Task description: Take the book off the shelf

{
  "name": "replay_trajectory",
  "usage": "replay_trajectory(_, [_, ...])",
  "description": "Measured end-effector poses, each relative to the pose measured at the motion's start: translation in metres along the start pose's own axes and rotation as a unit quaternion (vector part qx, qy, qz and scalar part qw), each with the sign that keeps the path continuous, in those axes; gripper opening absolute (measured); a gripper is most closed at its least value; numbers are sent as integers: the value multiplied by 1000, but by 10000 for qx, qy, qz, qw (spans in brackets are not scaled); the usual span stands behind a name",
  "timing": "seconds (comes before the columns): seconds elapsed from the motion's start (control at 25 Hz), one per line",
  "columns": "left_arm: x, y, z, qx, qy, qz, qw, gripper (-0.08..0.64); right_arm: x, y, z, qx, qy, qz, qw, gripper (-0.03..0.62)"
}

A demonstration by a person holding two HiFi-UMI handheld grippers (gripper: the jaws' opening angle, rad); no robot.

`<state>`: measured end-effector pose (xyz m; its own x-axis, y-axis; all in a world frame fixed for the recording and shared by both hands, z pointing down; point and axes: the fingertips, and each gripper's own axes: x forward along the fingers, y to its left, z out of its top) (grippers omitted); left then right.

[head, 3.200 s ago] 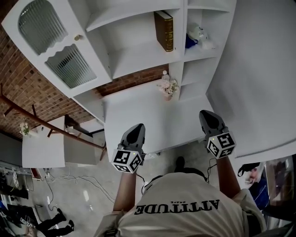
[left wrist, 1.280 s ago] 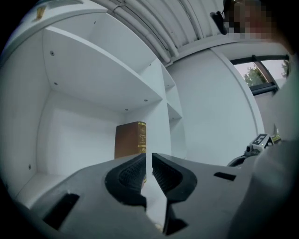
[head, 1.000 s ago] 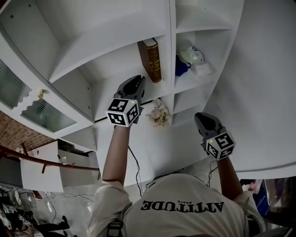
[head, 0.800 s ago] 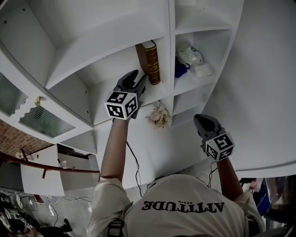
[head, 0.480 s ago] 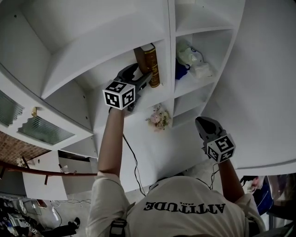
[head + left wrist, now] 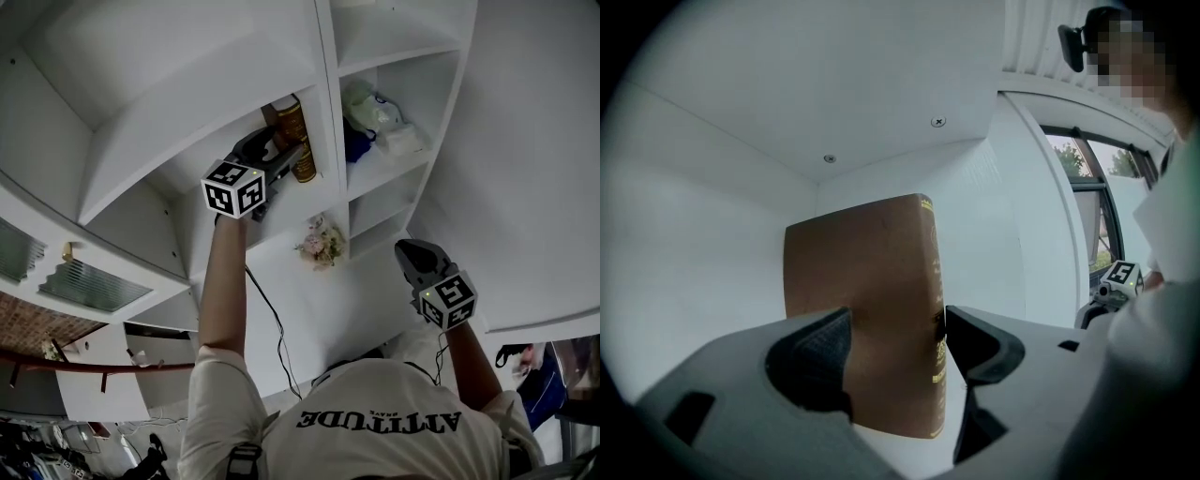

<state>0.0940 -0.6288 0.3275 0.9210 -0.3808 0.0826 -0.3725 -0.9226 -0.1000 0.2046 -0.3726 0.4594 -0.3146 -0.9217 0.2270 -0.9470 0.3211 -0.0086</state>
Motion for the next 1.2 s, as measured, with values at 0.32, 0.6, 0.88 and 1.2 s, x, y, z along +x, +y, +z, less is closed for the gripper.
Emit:
replay_trajectory(0.32, [-1, -2, 1, -122, -123, 84, 9998, 302, -5, 3, -7, 29, 79, 57, 9999, 35])
replay_trajectory(0.6, [-7, -17, 1, -127, -40, 22, 9999, 301, -8, 10, -4, -31, 37, 168, 9998, 35])
replay_trajectory(0.88, [-11, -36, 2, -180, 6, -12, 9998, 301, -16, 10, -6, 54, 49, 230, 9997, 35])
replay_trajectory(1.2, [-19, -51, 3, -217, 17, -14, 9998, 301, -20, 13, -5, 106, -30, 299, 9995, 35])
